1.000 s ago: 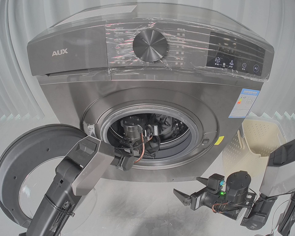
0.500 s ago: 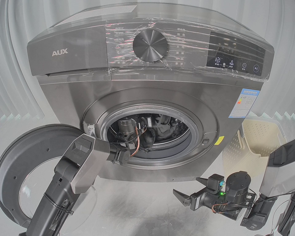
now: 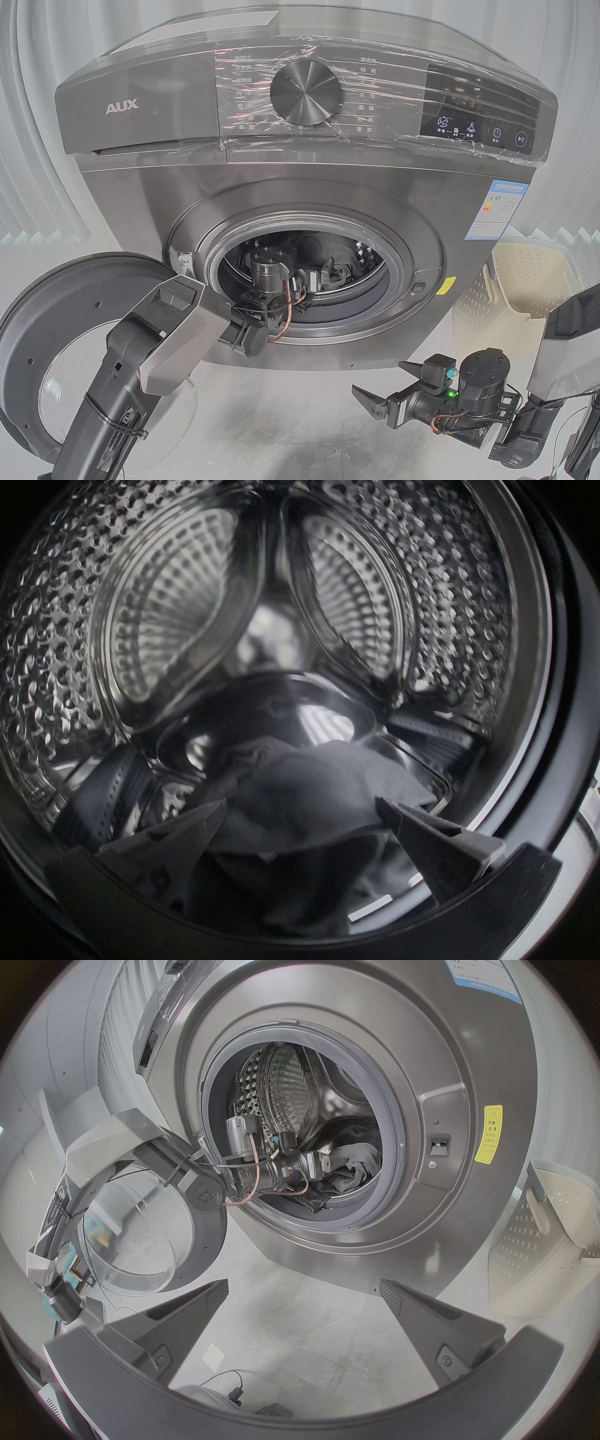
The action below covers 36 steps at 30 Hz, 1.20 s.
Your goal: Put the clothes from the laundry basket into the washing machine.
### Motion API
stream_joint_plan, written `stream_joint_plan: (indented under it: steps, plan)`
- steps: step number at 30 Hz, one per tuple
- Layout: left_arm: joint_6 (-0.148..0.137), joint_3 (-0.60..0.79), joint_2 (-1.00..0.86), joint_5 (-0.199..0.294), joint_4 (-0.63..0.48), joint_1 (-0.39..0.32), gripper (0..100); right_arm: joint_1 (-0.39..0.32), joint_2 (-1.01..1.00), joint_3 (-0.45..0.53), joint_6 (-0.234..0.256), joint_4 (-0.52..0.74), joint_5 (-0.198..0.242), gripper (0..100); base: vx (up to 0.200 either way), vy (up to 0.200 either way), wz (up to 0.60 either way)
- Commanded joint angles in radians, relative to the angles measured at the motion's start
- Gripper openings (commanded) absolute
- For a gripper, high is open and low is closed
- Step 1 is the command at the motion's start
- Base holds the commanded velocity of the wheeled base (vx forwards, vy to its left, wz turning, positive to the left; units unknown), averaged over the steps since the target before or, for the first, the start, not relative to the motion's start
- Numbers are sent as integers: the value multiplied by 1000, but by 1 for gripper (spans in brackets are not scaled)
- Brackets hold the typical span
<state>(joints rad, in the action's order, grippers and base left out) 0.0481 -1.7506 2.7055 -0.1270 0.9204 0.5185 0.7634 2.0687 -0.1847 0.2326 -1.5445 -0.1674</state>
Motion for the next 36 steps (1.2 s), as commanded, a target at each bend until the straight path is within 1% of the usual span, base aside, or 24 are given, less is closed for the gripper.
stream_joint_plan:
  steps: [1,7,8,11,17,21,23,25,28,30,36]
  plan:
    - [-5,85,-30,14,0,2,100,2,7,1,1,0,0,100,0,0,0]
    - [-7,71,2,14,-2,-2,100,2,7,-1,1,0,0,100,0,0,0]
    - [-7,68,7,14,-2,-2,0,2,7,-1,1,0,0,100,0,0,0]
    - [-11,74,19,14,1,-2,0,2,5,-1,1,0,-1,100,0,0,0]
    - [-10,95,20,12,-2,0,0,2,7,-1,1,0,0,100,0,0,0]
    - [-11,77,19,6,-3,-2,0,2,7,-1,1,0,0,100,0,0,0]
    - [-8,46,16,1,-2,-3,0,2,7,-1,1,0,0,100,0,0,0]
    - [-4,-41,23,-11,3,-8,0,2,7,-1,1,0,-1,100,0,0,0]
    - [-5,-173,65,-52,8,-25,0,2,5,-1,1,0,-1,100,0,0,0]
    - [-4,-249,89,-63,5,-31,0,5,5,-1,1,0,-1,100,0,0,0]
    - [-7,-249,105,-69,8,-40,0,8,7,-1,2,0,-1,100,0,0,0]
